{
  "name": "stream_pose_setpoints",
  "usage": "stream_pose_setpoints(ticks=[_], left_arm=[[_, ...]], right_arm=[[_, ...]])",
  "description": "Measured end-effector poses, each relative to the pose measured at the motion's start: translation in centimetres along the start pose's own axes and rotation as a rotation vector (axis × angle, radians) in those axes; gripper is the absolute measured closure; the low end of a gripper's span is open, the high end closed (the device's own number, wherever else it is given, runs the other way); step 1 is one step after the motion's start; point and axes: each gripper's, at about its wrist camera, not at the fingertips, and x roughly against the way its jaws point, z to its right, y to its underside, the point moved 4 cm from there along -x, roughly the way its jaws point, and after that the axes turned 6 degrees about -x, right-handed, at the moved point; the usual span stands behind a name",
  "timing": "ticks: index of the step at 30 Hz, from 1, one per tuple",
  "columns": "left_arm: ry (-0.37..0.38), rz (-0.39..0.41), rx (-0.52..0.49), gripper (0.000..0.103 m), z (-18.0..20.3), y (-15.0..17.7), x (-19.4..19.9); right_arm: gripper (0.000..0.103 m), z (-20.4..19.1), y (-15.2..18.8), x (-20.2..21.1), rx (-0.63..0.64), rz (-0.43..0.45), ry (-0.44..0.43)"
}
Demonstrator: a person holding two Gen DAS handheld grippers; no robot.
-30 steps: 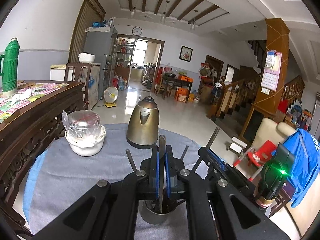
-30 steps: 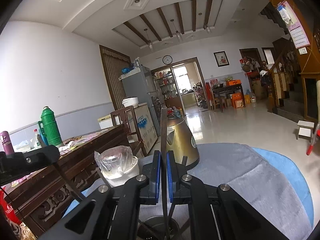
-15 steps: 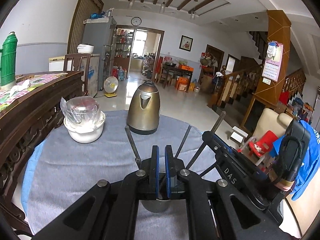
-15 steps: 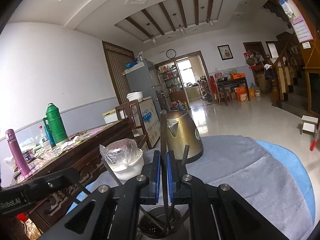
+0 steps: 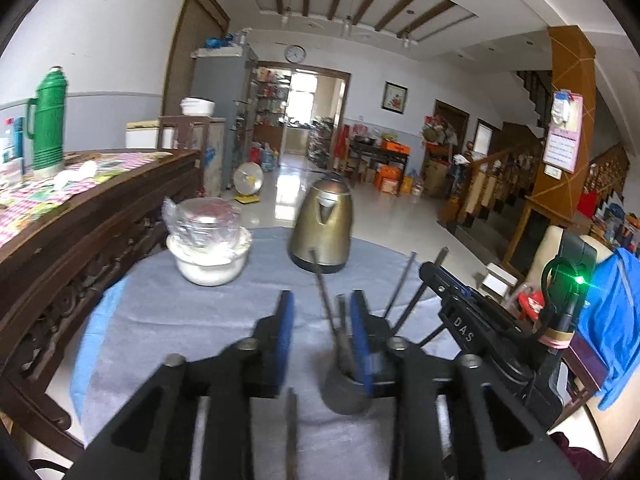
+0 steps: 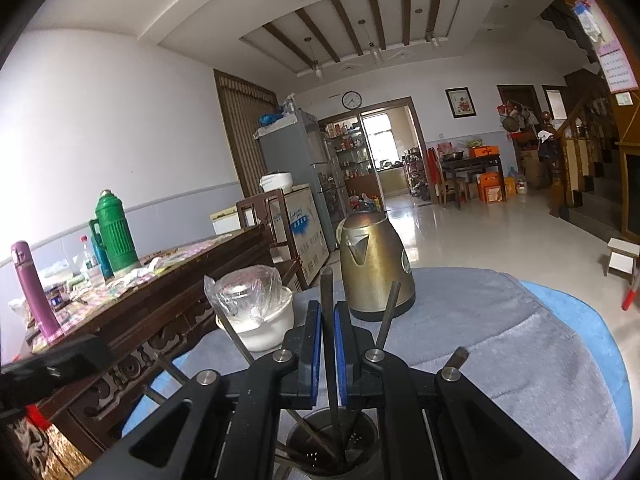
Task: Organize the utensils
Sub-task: 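Insert both chopsticks into the grey cup and open both grippers, then move both open grippers down to the last pair of dark chopsticks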
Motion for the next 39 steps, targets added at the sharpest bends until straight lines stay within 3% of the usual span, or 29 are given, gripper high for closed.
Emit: stream_pose_setpoints(ticks=[8, 11, 15, 24, 32, 39], left_arm=[[-0.085, 0.005, -0.005, 0.058, -2.7, 1.7, 2.0], [-0.109, -0.005, -0.001, 0.054, -3.6, 2.5, 2.3], [-0.122, -0.031, 0.026, 0.053, -4.6, 3.5, 2.3], [-0.153, -0.106, 0.031, 0.048, -5.0, 6.5, 1.6], [-0.162, -0.192, 0.033, 0.048, -4.8, 8.8, 0.2], [-0.172, -0.247, 0.022, 0.046, -4.3, 10.6, -0.4]], right_arm=[[0.093, -0.8, 0.5, 0.5, -0.007, -0.054, -0.02], [0.085, -0.8, 0.5, 1.0, -0.016, -0.073, -0.02], [0.045, -0.3, 0.1, 2.7, -0.046, -0.035, -0.044], [0.046, -0.3, -1.3, 8.0, 0.009, 0.075, -0.046], [0.048, 0.5, 1.2, 10.9, 0.034, 0.003, -0.096], [0.05, 1.3, 4.2, 11.0, 0.013, -0.086, -0.11]])
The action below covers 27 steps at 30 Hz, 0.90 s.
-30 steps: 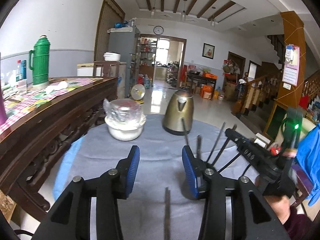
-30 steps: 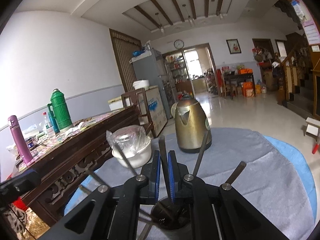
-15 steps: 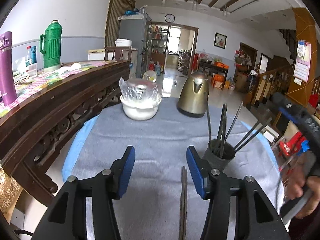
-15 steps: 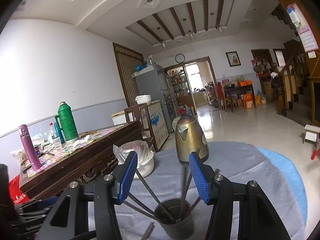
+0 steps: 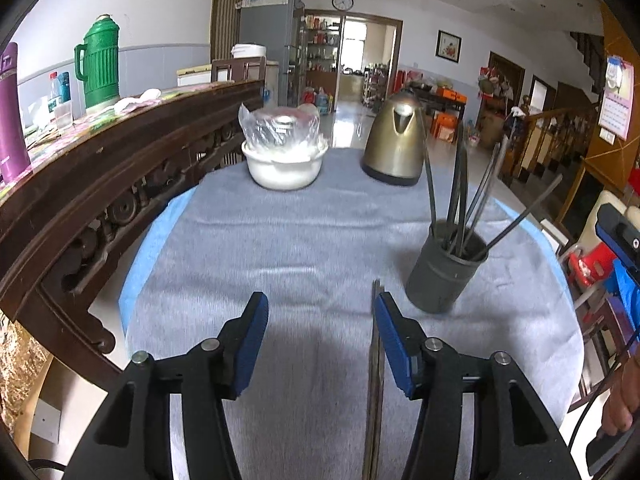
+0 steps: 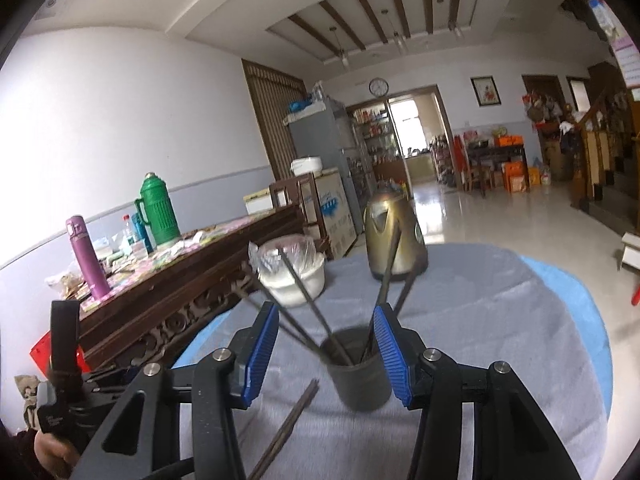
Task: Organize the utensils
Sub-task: 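Move both open grippers down to the last pair of dark chopsticks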
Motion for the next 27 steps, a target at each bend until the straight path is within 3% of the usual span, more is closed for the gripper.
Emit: stream_pose_setpoints(ticks=[5, 13, 20, 27], left_arm=[[-0.013, -0.045, 0.003, 0.046, -0.1, 1.2, -0.7], [-0.028, -0.092, 0.041, 0.045, -1.0, 2.6, -1.0], [-0.022, -0.099, 0.05, 0.043, -1.3, 3.2, -0.9], [-0.007, -0.147, 0.062, 0.043, -1.5, 4.9, -1.7]], right_arm=[[0.05, 0.3, 1.9, -0.5, -0.023, -0.055, -0.015], [0.059, 0.3, 3.9, -1.1, -0.053, -0.129, -0.038], [0.06, 0.2, 4.5, -1.4, -0.063, -0.155, -0.034], [0.06, 0.3, 6.6, -2.8, -0.099, -0.25, -0.03]])
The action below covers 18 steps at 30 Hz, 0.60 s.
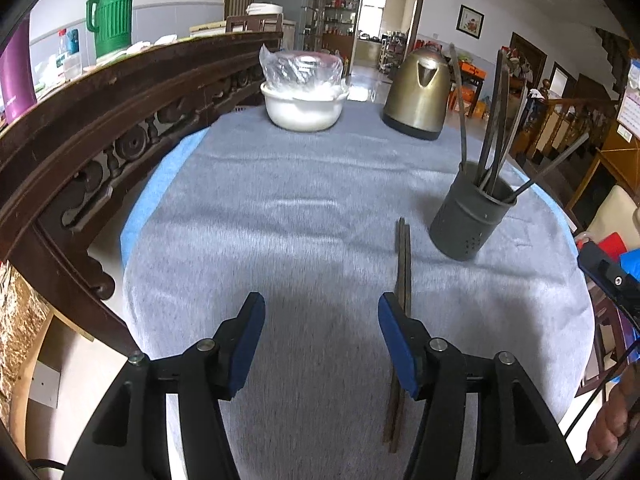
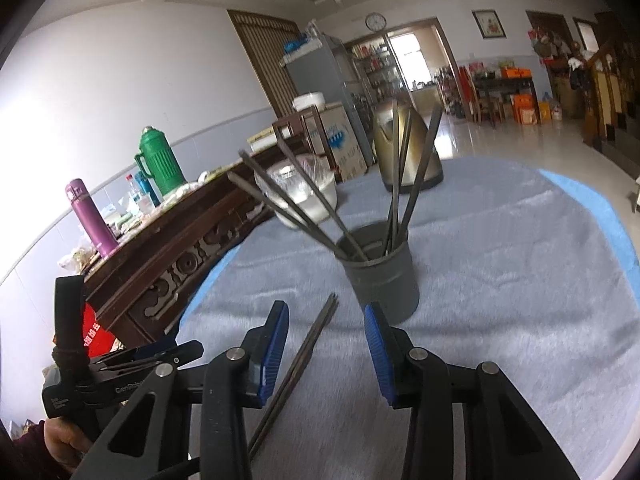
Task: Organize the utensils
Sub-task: 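Move both open grippers down to the last pair of dark chopsticks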
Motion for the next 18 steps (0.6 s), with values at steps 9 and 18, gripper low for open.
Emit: stream_pose_setpoints(ticks=[9, 18], left_arm=[[0.025, -0.066, 0.01, 0.043, 0.6, 1.7, -1.4], [0.061, -0.104, 0.001, 0.043, 1.4, 2.6, -2.1]], right_arm=[[0.06, 0.3, 2.3, -2.7, -0.054, -0.118, -0.015], [0.06, 0.3, 3.6, -3.9, -0.071, -0.175, -0.017]])
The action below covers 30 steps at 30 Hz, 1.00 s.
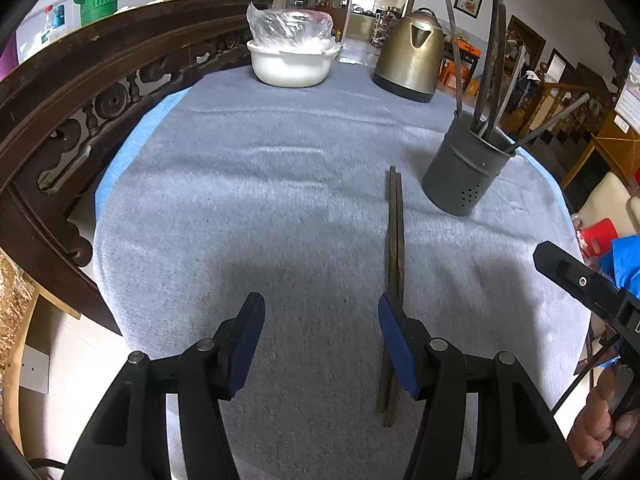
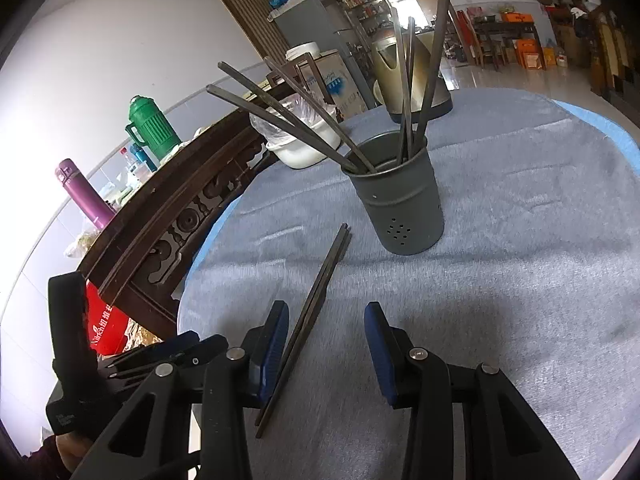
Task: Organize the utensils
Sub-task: 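Move both open grippers down to the last pair of dark chopsticks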
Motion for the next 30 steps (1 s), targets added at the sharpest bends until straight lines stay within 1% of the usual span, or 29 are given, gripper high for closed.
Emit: stream_pose_setpoints(ticks=[5, 6, 12, 19, 30], left_arm=[[0.006, -0.019, 0.001, 0.043, -0.1, 0.5, -0.4], [0.008, -0.026, 0.002, 0.043, -0.1, 0.7, -0.6], [0.014, -0.053, 0.008, 0.043, -0.4, 1.6, -1.2], [0.017, -0.069, 0.023, 0.043, -1.0, 2.0, -1.6], [0.023, -0.083, 0.038, 0.043, -1.7, 2.7, -1.8]], right_arm=[[0.06, 0.3, 0.4, -0.4, -0.009, -0.017, 0.016], [0.064, 0.3, 0.4, -0.6, -0.011, -0.024, 0.016], [0.063, 0.5, 0.8, -1.0, -0.014, -0.044, 0.028], [0.064, 0.9, 1.5, -2.3, -0.025, -0.097, 0.051], [0.064, 1.0, 1.8, -3.3, -0.035, -0.13, 0.065]])
